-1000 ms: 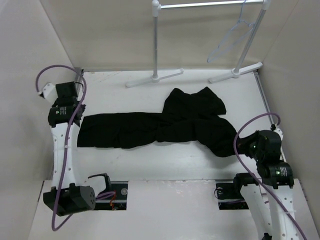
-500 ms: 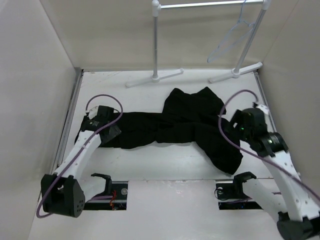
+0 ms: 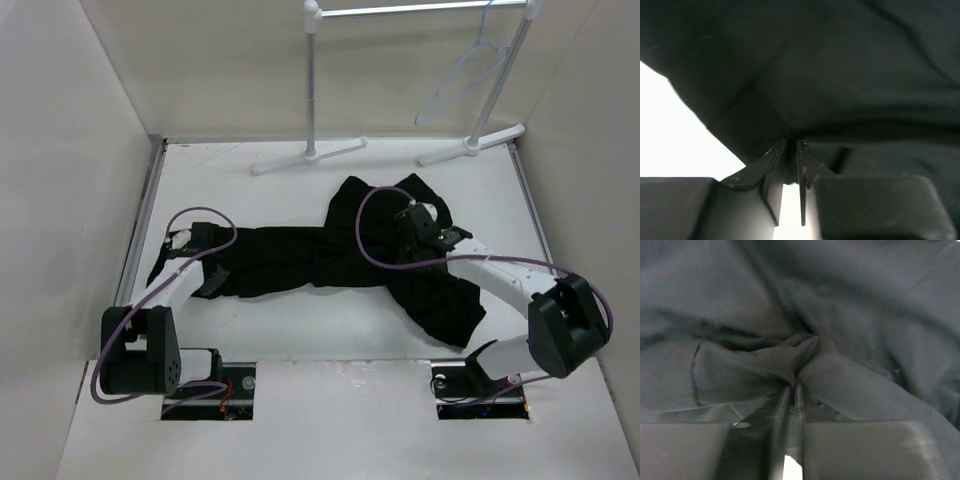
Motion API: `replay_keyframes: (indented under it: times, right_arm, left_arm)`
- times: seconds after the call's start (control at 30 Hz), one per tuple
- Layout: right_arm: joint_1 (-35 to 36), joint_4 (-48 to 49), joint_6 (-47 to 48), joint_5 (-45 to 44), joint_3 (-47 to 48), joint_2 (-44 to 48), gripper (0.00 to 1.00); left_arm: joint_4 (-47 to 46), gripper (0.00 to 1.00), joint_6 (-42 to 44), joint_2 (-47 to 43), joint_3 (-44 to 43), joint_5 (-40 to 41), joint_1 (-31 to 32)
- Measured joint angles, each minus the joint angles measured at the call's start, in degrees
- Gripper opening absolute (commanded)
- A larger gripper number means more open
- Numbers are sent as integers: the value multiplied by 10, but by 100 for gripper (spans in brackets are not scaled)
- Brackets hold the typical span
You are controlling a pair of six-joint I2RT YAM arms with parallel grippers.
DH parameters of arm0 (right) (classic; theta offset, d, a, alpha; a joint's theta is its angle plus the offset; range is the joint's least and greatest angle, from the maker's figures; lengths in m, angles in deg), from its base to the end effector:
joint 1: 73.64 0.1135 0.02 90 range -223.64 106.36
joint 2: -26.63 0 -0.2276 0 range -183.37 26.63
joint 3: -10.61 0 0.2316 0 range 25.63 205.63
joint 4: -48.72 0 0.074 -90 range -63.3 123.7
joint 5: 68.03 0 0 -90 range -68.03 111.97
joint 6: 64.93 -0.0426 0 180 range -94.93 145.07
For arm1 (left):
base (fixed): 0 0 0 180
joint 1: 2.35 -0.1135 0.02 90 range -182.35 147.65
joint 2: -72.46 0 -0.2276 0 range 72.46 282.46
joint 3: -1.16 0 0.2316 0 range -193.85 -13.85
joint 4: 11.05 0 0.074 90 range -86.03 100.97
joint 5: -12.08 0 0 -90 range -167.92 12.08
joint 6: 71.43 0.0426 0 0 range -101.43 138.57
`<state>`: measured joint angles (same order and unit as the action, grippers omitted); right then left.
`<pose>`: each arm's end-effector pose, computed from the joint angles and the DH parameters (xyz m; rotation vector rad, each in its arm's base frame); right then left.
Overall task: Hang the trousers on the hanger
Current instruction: Flatten out the trousers at the center of the board.
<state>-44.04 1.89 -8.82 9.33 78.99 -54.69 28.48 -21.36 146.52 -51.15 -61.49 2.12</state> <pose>0.2390 0.1250 0.1868 0.1735 2.5729 0.1235 0.2280 -0.0057 0.1458 -0.8736 2.4203 0.0950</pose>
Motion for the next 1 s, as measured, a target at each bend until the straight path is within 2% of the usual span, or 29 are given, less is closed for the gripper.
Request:
replay_keyframes:
  times: [0.07,0.2,0.23,0.27,0.33,0.4,0.43,0.53,0.57,0.67,0.73,0.77,0.8,0.9,0.97,1.0]
  right_arm:
    - [31,1,-11,5,-25,16,4]
    - [152,-28,-61,46,-80,119,4]
    - [183,-36,-77,59,-90,143,10]
    - [214,-42,-95,73,-98,163,21]
    - [272,-59,-127,97,-110,190,49]
    - [300,-84,-146,108,-112,197,64]
    - [301,-97,-151,110,-111,200,67]
    - [249,-141,-151,98,-95,231,69]
    - [214,-150,-148,91,-83,248,63]
    - [87,-137,-129,84,-44,292,15]
    - [-9,-105,-121,83,-33,304,10]
    - [-47,-92,-116,83,-33,303,10]
    - [-87,-80,-111,85,-33,296,16]
    - [-167,-43,-102,84,-33,248,50]
    - [-209,-17,-95,79,-33,203,64]
    - [-228,-3,-92,73,-33,181,67]
  left_arm:
    - [-5,9,0,-14,20,-7,-39]
    - [11,8,-2,-81,43,-10,-108]
    - [16,10,-3,-101,43,-9,-116]
    - [21,14,-4,-117,42,-9,-117]
    - [43,28,-4,-141,26,-9,-109]
    - [66,45,0,-147,-12,-5,-84]
    - [74,53,3,-144,-39,0,-63]
    - [80,63,12,-93,-155,16,31]
    - [78,65,16,-64,-196,18,63]
    - [44,71,38,64,-331,18,155]
    - [16,72,55,166,-416,5,194]
    - [8,72,62,217,-455,-10,207]
    - [4,73,67,264,-490,-25,214]
    - [-9,74,76,397,-581,-80,220]
    - [-11,74,79,462,-616,-108,218]
    - [-10,75,80,489,-630,-120,217]
